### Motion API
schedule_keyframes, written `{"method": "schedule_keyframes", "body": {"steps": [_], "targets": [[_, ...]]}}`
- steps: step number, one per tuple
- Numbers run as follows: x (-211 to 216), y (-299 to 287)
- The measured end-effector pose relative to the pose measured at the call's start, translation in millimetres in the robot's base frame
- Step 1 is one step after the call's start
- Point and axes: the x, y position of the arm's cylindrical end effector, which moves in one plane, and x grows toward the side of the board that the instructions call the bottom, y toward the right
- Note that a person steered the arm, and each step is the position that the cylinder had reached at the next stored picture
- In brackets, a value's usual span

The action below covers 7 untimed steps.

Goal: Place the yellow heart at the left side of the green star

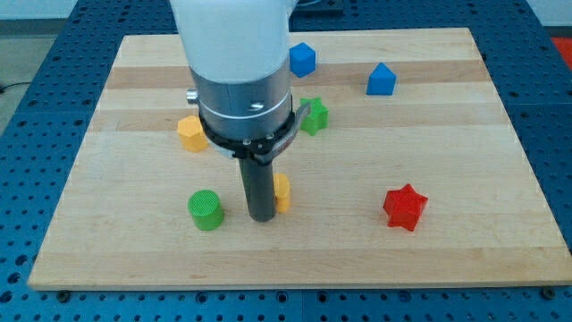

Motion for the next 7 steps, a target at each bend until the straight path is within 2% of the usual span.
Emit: {"method": "schedule_keyframes", "body": {"steps": [1, 2, 3, 4, 5, 6, 7], "targets": [[-8.8, -8.1], [-8.8, 10.7], [-4.3, 59.2], [-8.0, 76.3], [-16.8, 21.9], [-33.5, 4.3], [-41.6, 19.2]]}}
